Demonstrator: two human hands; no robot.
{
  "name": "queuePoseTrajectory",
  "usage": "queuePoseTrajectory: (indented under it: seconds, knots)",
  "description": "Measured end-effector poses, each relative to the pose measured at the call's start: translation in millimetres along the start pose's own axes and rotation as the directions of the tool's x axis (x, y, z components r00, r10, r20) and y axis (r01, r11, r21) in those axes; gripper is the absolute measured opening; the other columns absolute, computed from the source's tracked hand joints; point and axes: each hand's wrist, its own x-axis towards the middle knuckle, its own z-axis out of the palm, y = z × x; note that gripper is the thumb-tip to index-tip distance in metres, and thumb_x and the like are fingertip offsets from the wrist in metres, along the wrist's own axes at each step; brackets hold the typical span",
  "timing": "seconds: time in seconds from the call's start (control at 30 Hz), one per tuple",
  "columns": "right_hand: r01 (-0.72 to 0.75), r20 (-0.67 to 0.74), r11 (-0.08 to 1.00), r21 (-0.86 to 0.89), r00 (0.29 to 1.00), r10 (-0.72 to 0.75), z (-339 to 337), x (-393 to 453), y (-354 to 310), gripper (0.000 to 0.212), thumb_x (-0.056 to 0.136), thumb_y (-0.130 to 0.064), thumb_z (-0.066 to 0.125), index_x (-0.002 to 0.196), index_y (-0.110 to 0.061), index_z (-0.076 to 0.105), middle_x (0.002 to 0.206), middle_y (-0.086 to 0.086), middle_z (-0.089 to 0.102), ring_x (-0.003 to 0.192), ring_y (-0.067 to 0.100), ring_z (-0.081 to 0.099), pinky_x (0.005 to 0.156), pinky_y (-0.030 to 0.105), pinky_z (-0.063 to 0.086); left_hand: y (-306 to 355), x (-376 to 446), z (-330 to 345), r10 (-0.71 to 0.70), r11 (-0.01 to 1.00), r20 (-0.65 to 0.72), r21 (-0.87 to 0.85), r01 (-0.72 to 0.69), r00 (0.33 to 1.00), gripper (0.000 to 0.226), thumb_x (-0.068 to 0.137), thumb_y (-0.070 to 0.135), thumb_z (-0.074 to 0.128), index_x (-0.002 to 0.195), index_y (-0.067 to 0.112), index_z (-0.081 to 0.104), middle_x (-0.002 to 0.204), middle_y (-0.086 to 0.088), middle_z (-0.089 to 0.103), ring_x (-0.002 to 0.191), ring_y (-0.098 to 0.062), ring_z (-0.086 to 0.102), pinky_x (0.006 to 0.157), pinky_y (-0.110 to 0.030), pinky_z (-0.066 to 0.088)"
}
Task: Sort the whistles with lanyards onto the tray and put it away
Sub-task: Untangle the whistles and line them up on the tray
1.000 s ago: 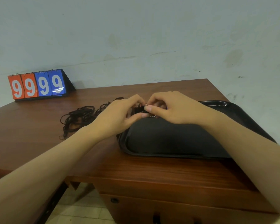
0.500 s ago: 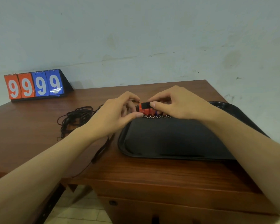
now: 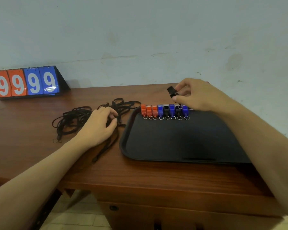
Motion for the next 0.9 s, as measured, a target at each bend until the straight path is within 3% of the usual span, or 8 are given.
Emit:
queuePoseTrajectory:
  seconds: [0.1, 0.2, 0.3, 0.4, 0.47, 0.57, 0.73, 0.9]
  knots:
    - [-0.05, -0.027, 0.997, -0.06, 0.998, 0.049, -7, 3, 3, 0.04, 0.093, -0.037, 0.068, 0.129, -0.027, 0.055, 0.111, -0.009, 0.064, 0.104, 0.015, 0.061, 0.084, 0.031, 0.042, 0, 1, 2, 0.005, 1.0, 0.027, 0.023, -0.006, 1.0, 0.018, 0.098, 0.035, 0.052, 0.115, 0.032, 0.058, 0.1, 0.014, 0.054, 0.098, -0.013, 0.051, 0.093, -0.041, 0.048]
    - [-0.139, -0.038, 0.987, -0.079, 0.99, 0.137, -12, 6, 12, 0.033, 0.092, -0.037, 0.067, 0.123, -0.029, 0.059, 0.112, -0.009, 0.066, 0.105, 0.017, 0.063, 0.088, 0.034, 0.048, 1, -1, 3, -0.001, 1.0, 0.015, 0.022, 0.001, 1.0, 0.016, 0.099, 0.036, 0.05, 0.113, 0.032, 0.058, 0.099, 0.014, 0.052, 0.099, -0.013, 0.048, 0.091, -0.037, 0.046]
    - [-0.22, -0.022, 0.975, 0.031, 0.975, 0.221, -12, 10, 25, 0.026, 0.091, -0.033, 0.07, 0.114, -0.025, 0.062, 0.104, -0.004, 0.072, 0.098, 0.021, 0.07, 0.095, 0.046, 0.056, 1, -1, 5, -0.008, 1.0, 0.011, 0.016, 0.008, 1.0, 0.015, 0.1, 0.039, 0.05, 0.112, 0.033, 0.057, 0.1, 0.013, 0.051, 0.099, -0.013, 0.047, 0.089, -0.034, 0.045]
    - [-0.273, 0.011, 0.946, 0.173, 0.961, 0.276, -10, 10, 31, 0.019, 0.095, -0.02, 0.068, 0.112, -0.015, 0.06, 0.098, 0.007, 0.074, 0.084, 0.019, 0.074, 0.09, 0.044, 0.06, 0, -1, 5, -0.014, 1.0, 0.015, 0.008, 0.014, 1.0, 0.016, 0.099, 0.043, 0.051, 0.111, 0.034, 0.057, 0.1, 0.013, 0.051, 0.098, -0.012, 0.046, 0.089, -0.035, 0.045]
    - [-0.301, 0.042, 0.943, 0.139, 0.953, 0.299, -8, 10, 33, 0.007, 0.097, -0.019, 0.066, 0.101, -0.018, 0.06, 0.095, 0.009, 0.075, 0.086, 0.018, 0.074, 0.09, 0.042, 0.06, 0, -1, 5, -0.015, 1.0, 0.019, 0.016, 0.015, 1.0, 0.017, 0.098, 0.044, 0.052, 0.111, 0.035, 0.056, 0.101, 0.013, 0.052, 0.1, -0.012, 0.047, 0.091, -0.036, 0.045]
    - [-0.353, 0.11, 0.935, 0.029, 0.931, 0.348, -3, 11, 35, 0.011, 0.1, -0.024, 0.061, 0.09, -0.023, 0.059, 0.094, 0.01, 0.078, 0.096, 0.022, 0.075, 0.093, 0.042, 0.059, 0, 0, 4, -0.024, 1.0, 0.021, 0.014, 0.024, 0.999, 0.018, 0.097, 0.042, 0.054, 0.113, 0.033, 0.057, 0.102, 0.012, 0.052, 0.102, -0.013, 0.047, 0.092, -0.037, 0.046]
    - [-0.412, 0.14, 0.911, -0.027, 0.901, 0.411, 0, 15, 39, 0.014, 0.103, -0.025, 0.054, 0.094, -0.017, 0.06, 0.095, 0.012, 0.078, 0.102, 0.031, 0.074, 0.085, 0.04, 0.059, -1, 0, 4, -0.028, 1.0, 0.038, -0.002, 0.028, 0.999, 0.019, 0.096, 0.039, 0.056, 0.114, 0.034, 0.056, 0.102, 0.013, 0.052, 0.102, -0.012, 0.047, 0.093, -0.037, 0.046]
    - [-0.447, 0.153, 0.894, -0.021, 0.883, 0.444, 3, 17, 42, 0.015, 0.104, -0.024, 0.052, 0.093, -0.017, 0.06, 0.098, 0.016, 0.077, 0.107, 0.033, 0.072, 0.091, 0.044, 0.057, -6, 2, 6, -0.017, 1.0, 0.048, -0.023, 0.018, 0.999, 0.018, 0.096, 0.033, 0.056, 0.114, 0.035, 0.056, 0.102, 0.016, 0.051, 0.102, -0.013, 0.048, 0.094, -0.04, 0.047]
